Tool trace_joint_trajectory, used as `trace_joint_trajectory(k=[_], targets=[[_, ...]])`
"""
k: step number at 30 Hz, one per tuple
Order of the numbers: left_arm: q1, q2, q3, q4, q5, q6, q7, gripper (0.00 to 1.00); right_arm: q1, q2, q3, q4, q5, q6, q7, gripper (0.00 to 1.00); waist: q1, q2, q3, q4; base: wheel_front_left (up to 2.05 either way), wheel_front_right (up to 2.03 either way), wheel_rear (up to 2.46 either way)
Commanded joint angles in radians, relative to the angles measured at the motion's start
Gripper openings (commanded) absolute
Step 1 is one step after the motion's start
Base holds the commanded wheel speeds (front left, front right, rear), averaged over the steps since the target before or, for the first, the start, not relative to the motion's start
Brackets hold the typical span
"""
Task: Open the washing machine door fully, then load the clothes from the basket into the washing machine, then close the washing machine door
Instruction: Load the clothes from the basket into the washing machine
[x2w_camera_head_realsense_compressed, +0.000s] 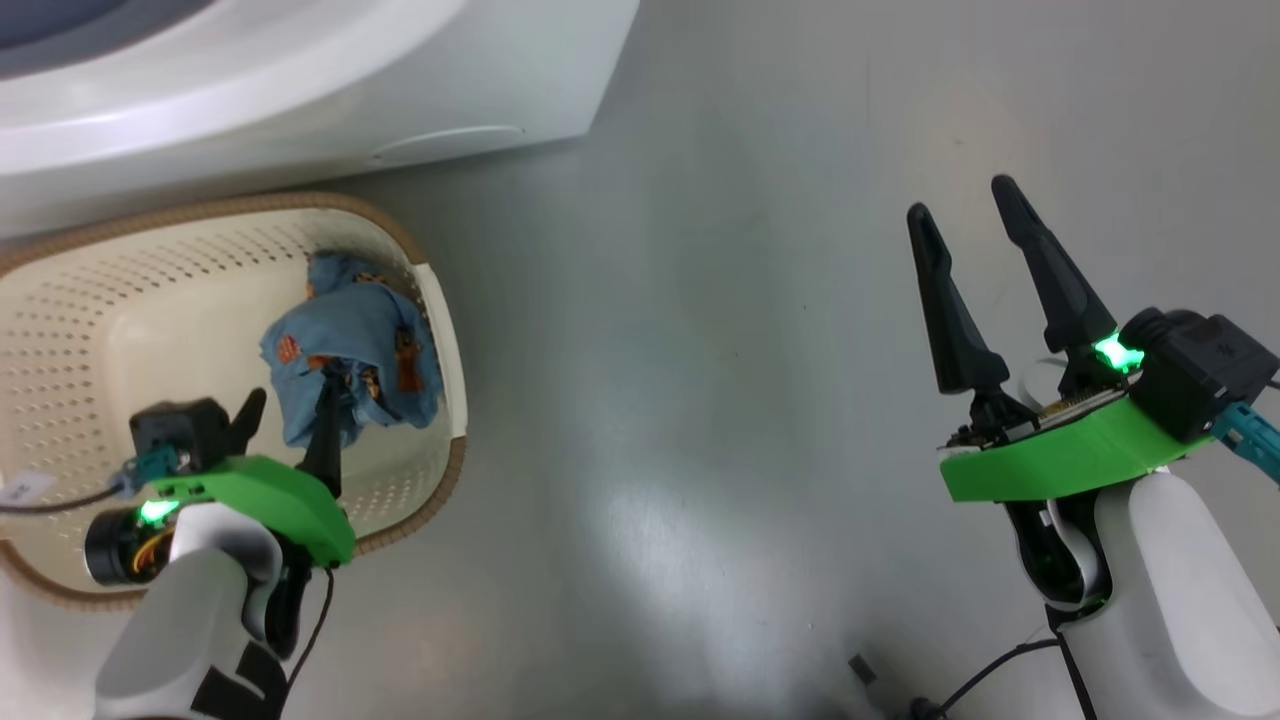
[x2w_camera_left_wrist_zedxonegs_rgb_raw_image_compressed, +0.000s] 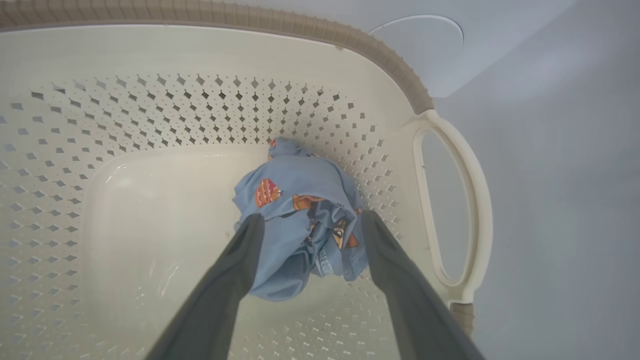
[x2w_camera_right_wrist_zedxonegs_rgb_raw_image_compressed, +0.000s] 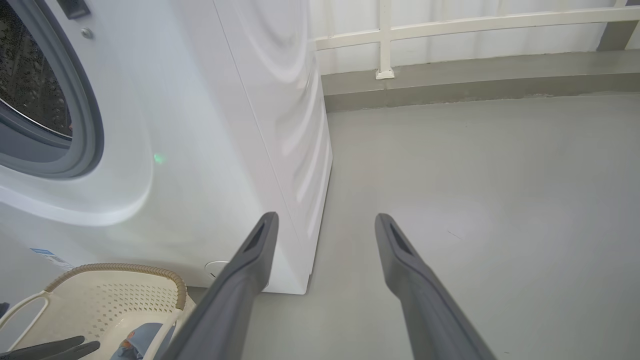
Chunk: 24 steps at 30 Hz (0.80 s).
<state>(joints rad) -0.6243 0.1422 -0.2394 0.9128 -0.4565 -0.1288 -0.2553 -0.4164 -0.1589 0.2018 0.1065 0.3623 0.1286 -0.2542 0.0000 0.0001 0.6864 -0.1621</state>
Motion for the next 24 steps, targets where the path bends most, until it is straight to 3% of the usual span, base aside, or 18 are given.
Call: trace_joint_trajectory(k=[1,24], targets=[[-0.018,0.034,0.0,0.013,-0.014,-0.002,-0.006,1.0,0.001,0.004,0.024,-0.028,-0.007,0.002,-0.008,1.0,0.0,-0.0001,0.031,-0.012,0.0,0.0,0.0],[-0.23,0.119,-0.236,0.228,-0.206,-0.002,-0.006,1.0,-0.053,0.016,0.065,-0.039,-0.008,0.002,-0.008,1.0,0.0,-0.0001,0.134,-0.072,0.0,0.0,0.0]])
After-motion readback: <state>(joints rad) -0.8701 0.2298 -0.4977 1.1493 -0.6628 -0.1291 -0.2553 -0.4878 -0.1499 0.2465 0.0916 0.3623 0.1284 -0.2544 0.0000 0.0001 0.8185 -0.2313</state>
